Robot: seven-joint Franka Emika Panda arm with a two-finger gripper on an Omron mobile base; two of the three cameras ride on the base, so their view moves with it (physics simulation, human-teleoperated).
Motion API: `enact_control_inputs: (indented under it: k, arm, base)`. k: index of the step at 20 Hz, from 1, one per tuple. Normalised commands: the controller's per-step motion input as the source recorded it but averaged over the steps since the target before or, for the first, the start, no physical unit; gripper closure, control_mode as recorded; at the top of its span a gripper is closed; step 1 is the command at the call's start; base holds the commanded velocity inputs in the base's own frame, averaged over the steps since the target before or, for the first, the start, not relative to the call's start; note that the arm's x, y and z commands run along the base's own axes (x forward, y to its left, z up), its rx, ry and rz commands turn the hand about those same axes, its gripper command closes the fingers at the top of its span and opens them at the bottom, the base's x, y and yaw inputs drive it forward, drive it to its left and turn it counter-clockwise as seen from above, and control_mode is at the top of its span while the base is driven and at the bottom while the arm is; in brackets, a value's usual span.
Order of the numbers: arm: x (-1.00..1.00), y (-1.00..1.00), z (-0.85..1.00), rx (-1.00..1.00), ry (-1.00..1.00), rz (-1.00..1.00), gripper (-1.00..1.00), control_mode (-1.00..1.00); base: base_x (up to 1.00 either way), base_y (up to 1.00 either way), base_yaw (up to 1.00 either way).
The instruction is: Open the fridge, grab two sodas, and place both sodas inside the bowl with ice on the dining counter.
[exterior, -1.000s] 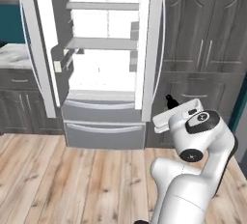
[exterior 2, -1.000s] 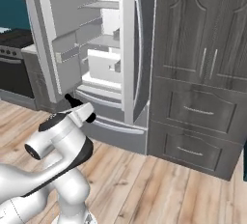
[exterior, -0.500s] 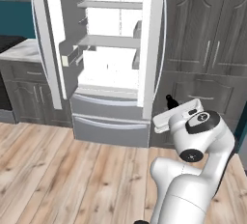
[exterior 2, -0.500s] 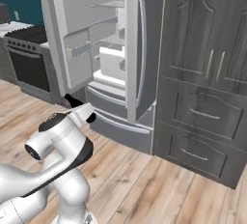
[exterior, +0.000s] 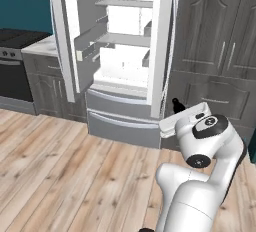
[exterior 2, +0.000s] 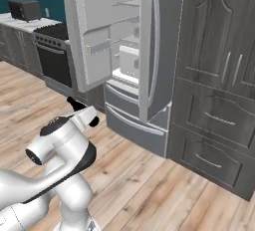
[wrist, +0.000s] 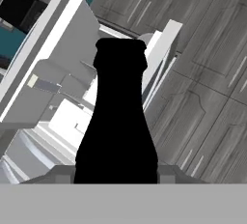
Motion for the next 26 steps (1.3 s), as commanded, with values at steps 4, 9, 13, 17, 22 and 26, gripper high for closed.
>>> enact_control_inputs:
  k: [4, 9, 13, 17, 22, 26]
  arm:
    - [0.00, 0.00, 0.00, 0.00, 0.00, 0.00, 1.00, 1.00]
    - [0.00, 0.00, 0.00, 0.00, 0.00, 0.00, 1.00, 1.00]
    - [0.00, 0.00, 0.00, 0.00, 0.00, 0.00, 1.00, 1.00]
    - [0.00, 0.00, 0.00, 0.00, 0.00, 0.00, 1.00, 1.00]
    - [0.00, 0.00, 0.00, 0.00, 0.00, 0.00, 1.00, 1.00]
    - [0.00, 0.00, 0.00, 0.00, 0.00, 0.00, 1.00, 1.00]
  base:
    - [-0.76, -0.33, 0.30]
    - [-1.00, -0.08, 0.26]
    - [-1.00, 0.10, 0.17]
    - [-0.95, 0.66, 0.09]
    - [-0.74, 1.00, 0.09]
    - [-0.42, 1.00, 0.15]
